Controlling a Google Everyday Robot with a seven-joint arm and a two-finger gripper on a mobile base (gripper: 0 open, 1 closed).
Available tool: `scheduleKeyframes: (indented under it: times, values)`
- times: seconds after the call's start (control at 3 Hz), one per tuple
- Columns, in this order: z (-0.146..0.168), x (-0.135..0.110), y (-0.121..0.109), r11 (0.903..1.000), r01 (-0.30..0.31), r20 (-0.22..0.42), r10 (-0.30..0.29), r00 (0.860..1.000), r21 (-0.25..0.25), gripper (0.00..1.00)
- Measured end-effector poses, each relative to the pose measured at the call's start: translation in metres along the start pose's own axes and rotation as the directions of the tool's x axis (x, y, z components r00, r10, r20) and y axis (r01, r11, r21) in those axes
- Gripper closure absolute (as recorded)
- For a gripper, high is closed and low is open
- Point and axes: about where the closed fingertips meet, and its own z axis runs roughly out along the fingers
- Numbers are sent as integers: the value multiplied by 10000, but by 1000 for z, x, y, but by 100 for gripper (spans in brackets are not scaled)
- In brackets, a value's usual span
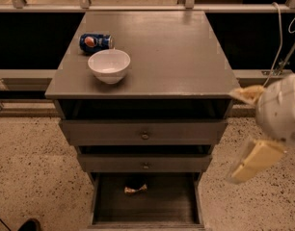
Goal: Pick orange can from bottom drawer and place on counter
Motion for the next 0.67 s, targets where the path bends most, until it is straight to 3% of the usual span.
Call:
scheduleKeyframes:
  times: [0.33, 0.67]
  values:
    - [12, 12, 12, 9996, -183, 456, 174, 9988, 206, 0]
    - [42, 10, 14, 9976, 298, 1022, -234, 9945, -622, 0]
